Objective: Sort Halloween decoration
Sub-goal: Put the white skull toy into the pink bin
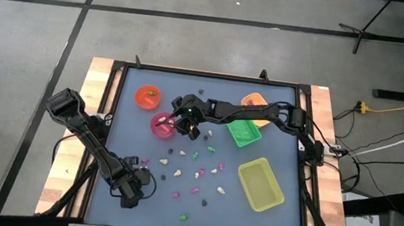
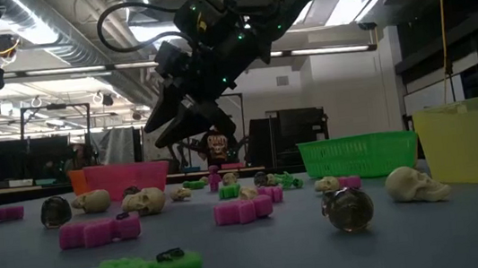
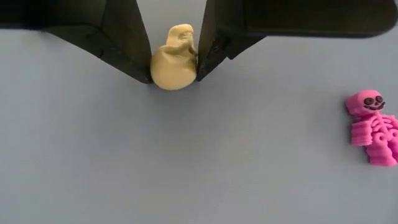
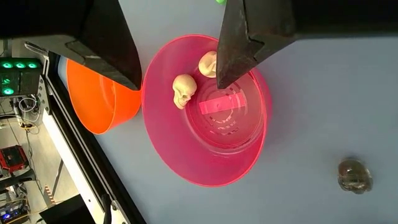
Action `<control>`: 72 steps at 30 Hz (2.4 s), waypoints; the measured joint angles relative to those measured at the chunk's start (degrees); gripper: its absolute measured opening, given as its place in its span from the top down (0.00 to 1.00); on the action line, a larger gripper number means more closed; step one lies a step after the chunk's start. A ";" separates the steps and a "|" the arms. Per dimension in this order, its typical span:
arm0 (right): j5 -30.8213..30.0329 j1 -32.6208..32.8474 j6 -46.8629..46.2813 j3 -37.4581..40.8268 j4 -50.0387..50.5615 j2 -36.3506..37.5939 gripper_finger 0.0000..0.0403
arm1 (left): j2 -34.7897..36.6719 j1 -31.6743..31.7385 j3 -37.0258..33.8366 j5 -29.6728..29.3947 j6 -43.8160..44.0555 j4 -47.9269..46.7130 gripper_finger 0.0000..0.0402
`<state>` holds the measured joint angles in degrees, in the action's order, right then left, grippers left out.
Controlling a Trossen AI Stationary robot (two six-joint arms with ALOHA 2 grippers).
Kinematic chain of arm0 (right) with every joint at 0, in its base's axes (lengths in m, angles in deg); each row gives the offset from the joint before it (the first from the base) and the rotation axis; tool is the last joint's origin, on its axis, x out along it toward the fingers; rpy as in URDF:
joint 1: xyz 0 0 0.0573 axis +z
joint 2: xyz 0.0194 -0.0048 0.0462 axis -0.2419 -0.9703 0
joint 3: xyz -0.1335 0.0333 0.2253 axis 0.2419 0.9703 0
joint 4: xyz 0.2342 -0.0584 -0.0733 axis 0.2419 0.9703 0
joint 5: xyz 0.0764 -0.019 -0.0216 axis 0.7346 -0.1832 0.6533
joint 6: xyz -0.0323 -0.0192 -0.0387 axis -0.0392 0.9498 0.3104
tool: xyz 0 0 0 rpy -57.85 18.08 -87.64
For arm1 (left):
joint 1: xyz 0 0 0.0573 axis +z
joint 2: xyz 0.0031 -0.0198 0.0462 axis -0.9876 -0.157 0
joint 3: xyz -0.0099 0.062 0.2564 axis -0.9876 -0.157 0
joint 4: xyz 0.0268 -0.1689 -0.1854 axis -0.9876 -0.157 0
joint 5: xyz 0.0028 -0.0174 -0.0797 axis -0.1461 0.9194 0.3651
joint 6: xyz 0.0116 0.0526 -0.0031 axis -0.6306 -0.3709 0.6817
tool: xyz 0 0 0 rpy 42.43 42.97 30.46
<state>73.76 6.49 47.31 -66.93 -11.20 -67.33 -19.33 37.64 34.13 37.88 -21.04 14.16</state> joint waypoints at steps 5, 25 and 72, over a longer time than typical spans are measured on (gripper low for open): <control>0.00 0.00 0.00 0.01 0.02 0.00 0.49 | 0.00 0.00 -0.01 0.03 0.01 -0.06 0.75; -13.09 0.04 -0.16 0.00 0.02 0.00 0.49 | 2.39 2.44 -0.25 -0.66 0.05 -0.26 0.76; -18.18 0.03 -34.53 -0.02 51.98 18.78 0.49 | 3.69 37.90 9.57 -21.56 -38.89 -5.18 0.76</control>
<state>55.59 6.53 12.78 -66.95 40.78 -48.55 -15.63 75.54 43.70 16.32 -59.92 8.98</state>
